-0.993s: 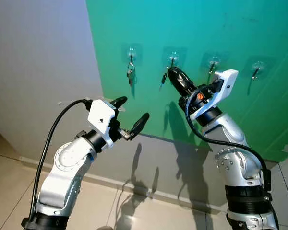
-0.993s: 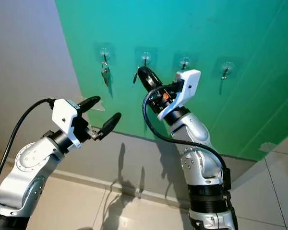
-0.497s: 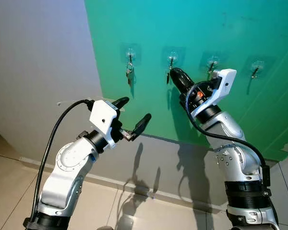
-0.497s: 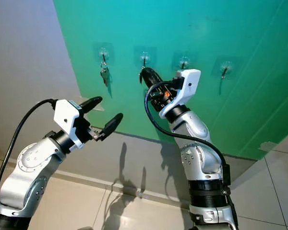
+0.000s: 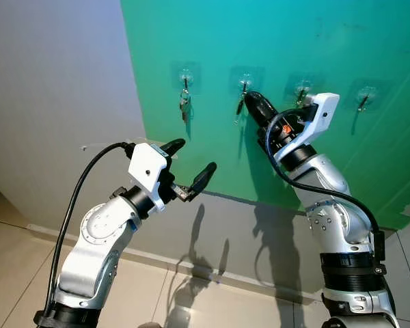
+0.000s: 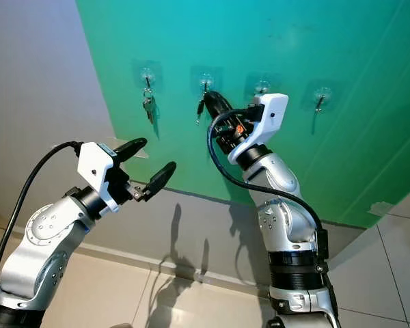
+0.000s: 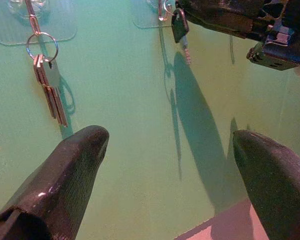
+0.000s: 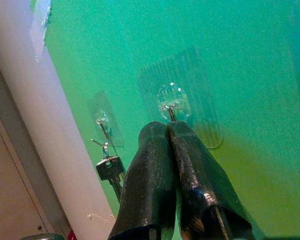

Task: Hang keys on a hook

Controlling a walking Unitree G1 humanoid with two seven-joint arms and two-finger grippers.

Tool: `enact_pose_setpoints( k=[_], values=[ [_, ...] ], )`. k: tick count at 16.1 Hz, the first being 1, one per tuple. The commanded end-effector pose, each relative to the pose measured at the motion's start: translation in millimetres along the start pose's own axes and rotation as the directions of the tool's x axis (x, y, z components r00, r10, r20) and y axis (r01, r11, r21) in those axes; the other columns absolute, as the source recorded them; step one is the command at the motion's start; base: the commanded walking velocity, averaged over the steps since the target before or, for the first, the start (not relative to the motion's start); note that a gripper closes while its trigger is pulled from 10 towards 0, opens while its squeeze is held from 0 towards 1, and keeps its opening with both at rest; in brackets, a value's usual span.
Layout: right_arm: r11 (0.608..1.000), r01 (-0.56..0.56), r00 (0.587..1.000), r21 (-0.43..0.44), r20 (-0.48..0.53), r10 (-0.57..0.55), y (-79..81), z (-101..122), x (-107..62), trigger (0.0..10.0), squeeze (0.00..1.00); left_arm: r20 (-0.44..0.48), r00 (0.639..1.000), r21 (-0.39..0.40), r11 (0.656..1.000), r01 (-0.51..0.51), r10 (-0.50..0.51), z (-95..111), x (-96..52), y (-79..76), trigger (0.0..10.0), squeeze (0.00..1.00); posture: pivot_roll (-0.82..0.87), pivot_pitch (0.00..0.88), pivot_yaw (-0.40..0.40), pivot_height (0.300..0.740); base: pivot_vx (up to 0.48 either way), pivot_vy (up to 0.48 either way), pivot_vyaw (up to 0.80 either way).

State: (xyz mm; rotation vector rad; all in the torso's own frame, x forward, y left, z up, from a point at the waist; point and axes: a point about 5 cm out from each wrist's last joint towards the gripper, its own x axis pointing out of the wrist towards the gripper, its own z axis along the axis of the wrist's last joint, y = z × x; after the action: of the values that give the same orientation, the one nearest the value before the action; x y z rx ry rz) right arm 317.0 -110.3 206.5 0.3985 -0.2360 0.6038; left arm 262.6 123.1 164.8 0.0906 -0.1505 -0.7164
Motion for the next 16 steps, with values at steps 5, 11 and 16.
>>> enact_pose_setpoints(
  k=[5,11,16],
  values=[
    [0.999,0.048,0.999,-0.017,-0.009,-0.048,-4.4,1.0,7.0,10.0,0.0,0.002,1.0,0.006,1.0,0.013,-0.013,1.8,-2.0,-2.1,10.0,0.0,0.02,0.0,-0.019,0.74,0.0,0.0,0.0],
    [0.996,0.061,0.994,-0.07,-0.086,-0.067,-7.3,-9.7,5.2,10.0,0.0,-0.002,1.0,0.003,1.0,0.023,-0.023,1.0,-1.7,-4.3,10.0,0.0,0.02,0.0,-0.019,0.74,0.0,0.0,0.0],
    [0.992,0.092,0.988,-0.088,-0.117,-0.102,-12.0,-16.2,-0.5,10.0,0.0,-0.005,1.0,0.006,1.0,0.03,-0.03,1.3,-1.1,-4.4,10.0,0.0,0.02,0.0,-0.013,0.74,0.0,0.0,0.0]
  ],
)
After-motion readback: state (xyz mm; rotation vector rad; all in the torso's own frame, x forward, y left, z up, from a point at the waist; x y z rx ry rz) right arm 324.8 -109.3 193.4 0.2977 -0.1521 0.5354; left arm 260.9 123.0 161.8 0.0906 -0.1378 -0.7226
